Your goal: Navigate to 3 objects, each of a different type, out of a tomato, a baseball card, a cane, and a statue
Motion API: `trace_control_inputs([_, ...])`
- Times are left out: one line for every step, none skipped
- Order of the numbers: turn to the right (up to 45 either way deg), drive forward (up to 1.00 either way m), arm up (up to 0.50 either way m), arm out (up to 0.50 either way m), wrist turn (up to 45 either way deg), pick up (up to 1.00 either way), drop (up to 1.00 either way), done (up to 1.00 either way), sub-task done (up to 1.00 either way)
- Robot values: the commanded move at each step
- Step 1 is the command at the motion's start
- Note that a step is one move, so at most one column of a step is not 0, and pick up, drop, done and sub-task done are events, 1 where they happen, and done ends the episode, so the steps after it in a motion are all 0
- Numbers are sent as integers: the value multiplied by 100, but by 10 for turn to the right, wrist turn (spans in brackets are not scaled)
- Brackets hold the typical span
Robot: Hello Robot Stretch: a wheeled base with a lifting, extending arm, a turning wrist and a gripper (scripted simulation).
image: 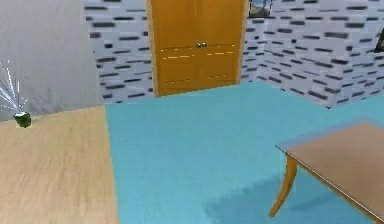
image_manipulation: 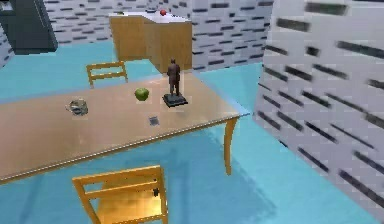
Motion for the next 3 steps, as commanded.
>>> trace_control_inputs([-150,0,0,0,0,0,0,0,0])
trace_control_inputs([0,25,0,0,0,0,0,0,0])
trace_control_inputs([180,0,0,0,0,0,0,0,0])
